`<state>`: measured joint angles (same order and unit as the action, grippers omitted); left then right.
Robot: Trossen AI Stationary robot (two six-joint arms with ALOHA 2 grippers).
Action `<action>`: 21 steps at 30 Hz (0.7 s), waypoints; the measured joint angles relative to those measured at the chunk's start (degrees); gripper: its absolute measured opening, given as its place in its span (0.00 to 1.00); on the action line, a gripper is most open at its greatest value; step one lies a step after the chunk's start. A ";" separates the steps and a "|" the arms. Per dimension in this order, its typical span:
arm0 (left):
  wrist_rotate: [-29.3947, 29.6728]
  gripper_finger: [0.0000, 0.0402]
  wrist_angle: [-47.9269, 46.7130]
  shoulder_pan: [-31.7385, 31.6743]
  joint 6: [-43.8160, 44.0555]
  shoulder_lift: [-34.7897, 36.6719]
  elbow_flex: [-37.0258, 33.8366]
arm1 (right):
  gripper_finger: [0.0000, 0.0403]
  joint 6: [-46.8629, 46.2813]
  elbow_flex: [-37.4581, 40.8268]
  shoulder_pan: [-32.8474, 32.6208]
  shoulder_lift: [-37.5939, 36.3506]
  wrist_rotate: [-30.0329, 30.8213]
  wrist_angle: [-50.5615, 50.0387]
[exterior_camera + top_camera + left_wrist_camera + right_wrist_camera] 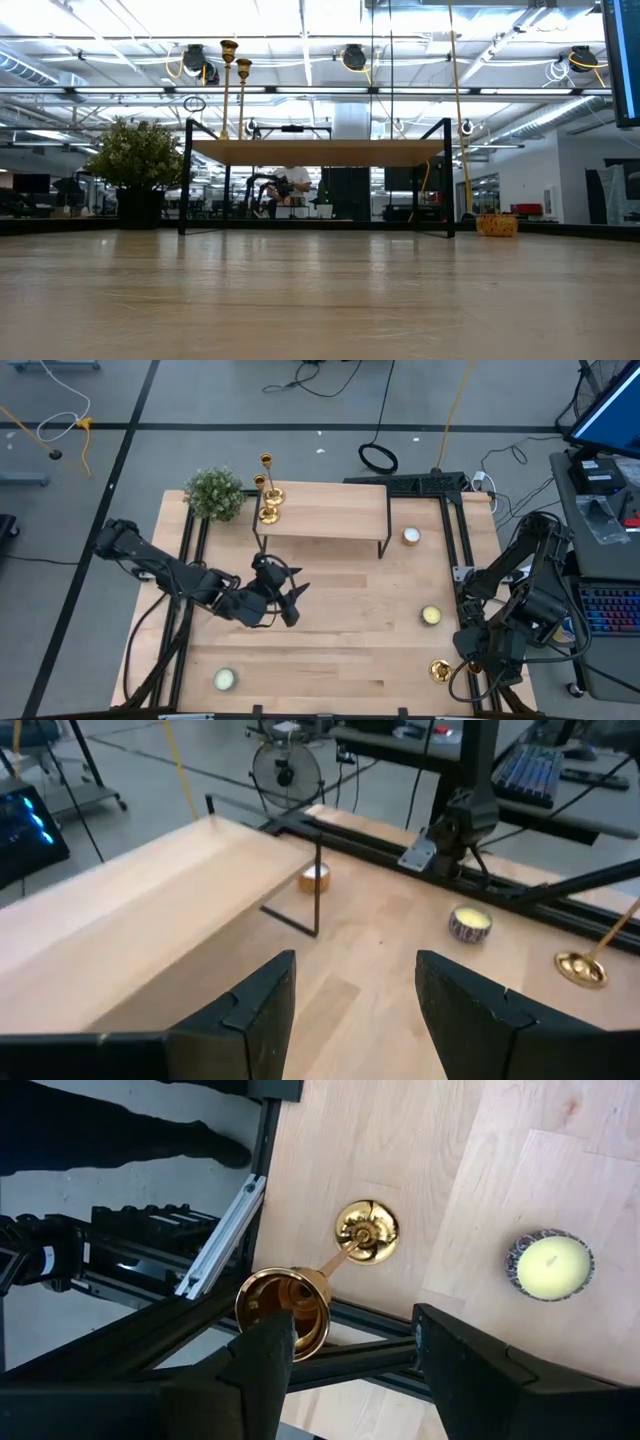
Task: Pick & Place candle stick holders
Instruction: Put the gold candle holder on the shelf
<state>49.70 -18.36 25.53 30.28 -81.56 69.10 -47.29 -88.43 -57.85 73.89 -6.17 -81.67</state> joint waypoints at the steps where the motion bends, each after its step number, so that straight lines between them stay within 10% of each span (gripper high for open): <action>1: -0.23 0.51 0.25 0.10 0.41 -0.02 -0.73 | 0.49 -0.01 -0.01 -0.01 0.00 0.00 -0.01; 21: -0.98 0.51 11.94 0.08 1.01 7.15 -15.23 | 0.49 -3.19 0.68 0.11 0.20 -1.33 3.11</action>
<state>48.71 -6.41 25.61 31.29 -74.41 53.87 -50.48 -87.75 -57.74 74.08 -7.51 -78.56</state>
